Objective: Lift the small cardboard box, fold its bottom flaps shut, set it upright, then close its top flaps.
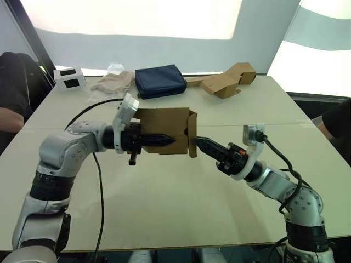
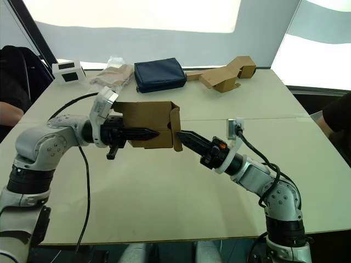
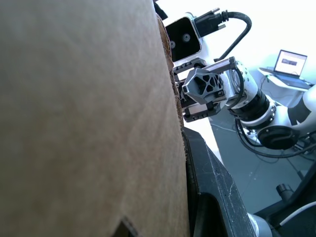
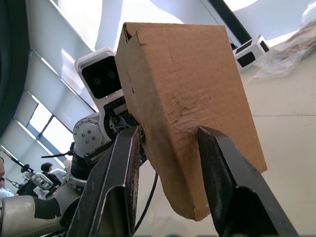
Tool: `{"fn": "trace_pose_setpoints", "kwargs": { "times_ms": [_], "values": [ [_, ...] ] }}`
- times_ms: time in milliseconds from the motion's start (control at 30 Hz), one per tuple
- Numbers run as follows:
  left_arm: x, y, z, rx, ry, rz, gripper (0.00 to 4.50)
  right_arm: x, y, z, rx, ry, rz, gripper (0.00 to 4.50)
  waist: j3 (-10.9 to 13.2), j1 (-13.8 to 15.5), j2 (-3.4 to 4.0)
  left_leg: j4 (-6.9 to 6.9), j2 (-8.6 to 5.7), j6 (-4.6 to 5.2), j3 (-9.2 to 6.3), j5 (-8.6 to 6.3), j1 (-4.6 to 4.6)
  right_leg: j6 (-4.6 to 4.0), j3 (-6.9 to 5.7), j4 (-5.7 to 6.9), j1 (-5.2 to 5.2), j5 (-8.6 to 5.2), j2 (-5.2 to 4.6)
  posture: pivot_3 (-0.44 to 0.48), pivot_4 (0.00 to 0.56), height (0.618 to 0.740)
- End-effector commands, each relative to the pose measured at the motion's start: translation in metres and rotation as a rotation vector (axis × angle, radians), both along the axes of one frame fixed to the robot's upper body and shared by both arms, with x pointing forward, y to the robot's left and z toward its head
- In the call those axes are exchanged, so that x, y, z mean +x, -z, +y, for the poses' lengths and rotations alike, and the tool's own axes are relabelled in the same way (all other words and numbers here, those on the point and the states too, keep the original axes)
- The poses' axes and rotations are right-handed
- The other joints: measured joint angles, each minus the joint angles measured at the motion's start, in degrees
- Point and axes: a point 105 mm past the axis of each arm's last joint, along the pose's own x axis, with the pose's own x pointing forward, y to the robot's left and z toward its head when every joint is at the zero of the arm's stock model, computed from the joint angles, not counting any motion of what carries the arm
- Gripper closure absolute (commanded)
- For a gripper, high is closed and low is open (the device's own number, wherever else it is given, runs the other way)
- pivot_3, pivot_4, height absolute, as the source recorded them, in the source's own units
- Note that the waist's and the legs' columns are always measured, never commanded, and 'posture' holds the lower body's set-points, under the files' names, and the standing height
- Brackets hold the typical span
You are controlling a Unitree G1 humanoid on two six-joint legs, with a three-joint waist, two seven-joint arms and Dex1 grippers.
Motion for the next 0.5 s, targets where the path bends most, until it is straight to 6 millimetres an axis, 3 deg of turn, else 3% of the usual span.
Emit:
{"fn": "trace_pose_setpoints", "kwargs": {
  "times_ms": [33,500],
  "values": [
    [-0.0031,-0.0148,-0.0024,-0.021,0.018,-0.058,4.5,-0.0021,-0.0092,-0.0016,-0.012,0.018,-0.064,2.69,0.0,0.0,0.0,0.0,0.0,0.0,0.0,0.0,0.0,0.0,0.0,0.0,0.0,0.0,0.0,0.0,0.15,0.74],
    [-0.0035,-0.0106,-0.0031,-0.011,0.014,-0.06,4.5,0.0024,-0.0116,-0.0028,-0.024,0.046,-0.083,2.69,0.0,0.0,0.0,0.0,0.0,0.0,0.0,0.0,0.0,0.0,0.0,0.0,0.0,0.0,0.0,0.0,0.15,0.74]
  ]
}}
